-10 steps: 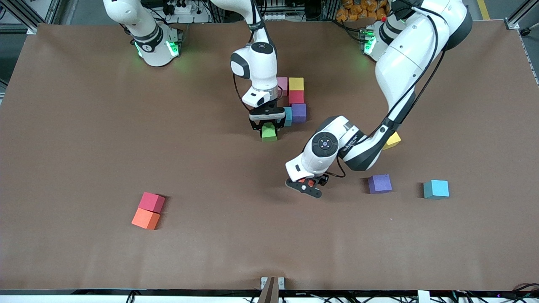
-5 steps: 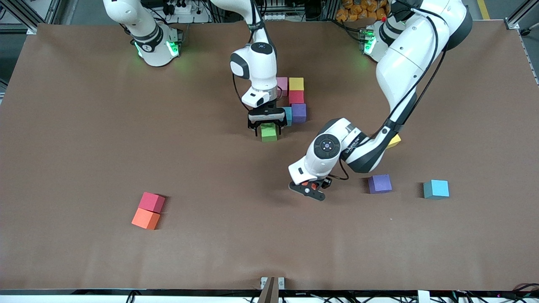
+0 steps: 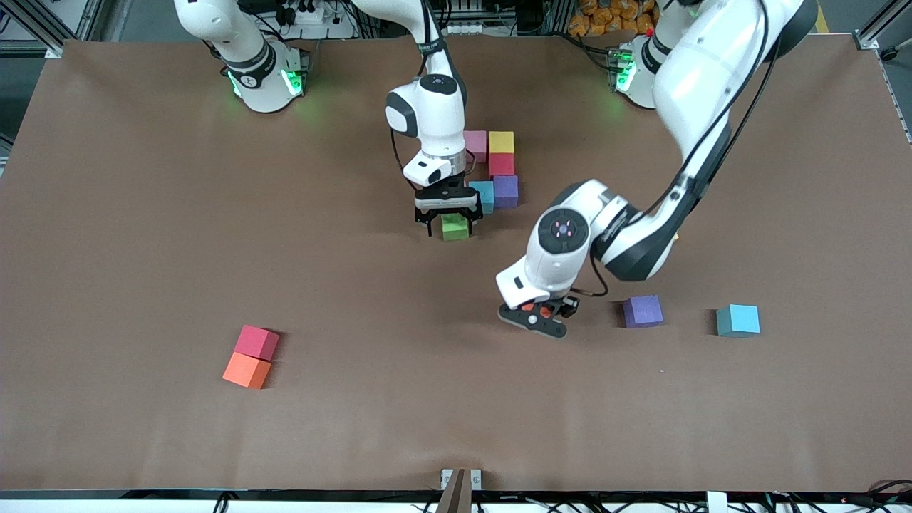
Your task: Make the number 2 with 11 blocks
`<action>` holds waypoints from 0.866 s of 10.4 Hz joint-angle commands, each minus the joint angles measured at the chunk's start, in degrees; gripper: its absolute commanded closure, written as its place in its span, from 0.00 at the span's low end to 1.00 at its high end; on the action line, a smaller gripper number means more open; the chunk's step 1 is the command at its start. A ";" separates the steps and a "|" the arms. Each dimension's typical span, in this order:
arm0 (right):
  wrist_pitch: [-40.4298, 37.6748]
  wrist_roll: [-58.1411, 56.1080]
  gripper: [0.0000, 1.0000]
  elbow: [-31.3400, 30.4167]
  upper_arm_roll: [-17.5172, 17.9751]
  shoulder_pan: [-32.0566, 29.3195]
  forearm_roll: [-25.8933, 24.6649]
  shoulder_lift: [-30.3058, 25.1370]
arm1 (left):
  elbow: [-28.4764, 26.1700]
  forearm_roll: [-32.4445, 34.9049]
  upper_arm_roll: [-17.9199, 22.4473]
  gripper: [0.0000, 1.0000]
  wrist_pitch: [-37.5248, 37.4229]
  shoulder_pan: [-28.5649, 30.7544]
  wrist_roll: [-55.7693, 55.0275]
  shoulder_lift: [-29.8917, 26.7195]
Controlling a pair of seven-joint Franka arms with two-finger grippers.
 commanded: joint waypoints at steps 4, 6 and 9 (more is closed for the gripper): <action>-9.67 -11.90 0.00 7.22 1.01 -12.62 0.05 -5.76 | -11.64 1.51 0.24 0.58 -0.28 1.19 2.68 -9.85; -14.94 -21.99 0.00 10.39 1.46 -19.47 0.23 -7.96 | -11.30 1.51 0.15 0.58 -0.19 -0.12 6.36 -9.42; -21.46 -34.58 0.00 14.88 6.70 -32.55 0.23 -10.77 | -8.75 -3.74 -0.20 0.58 -0.19 -3.99 0.79 -6.88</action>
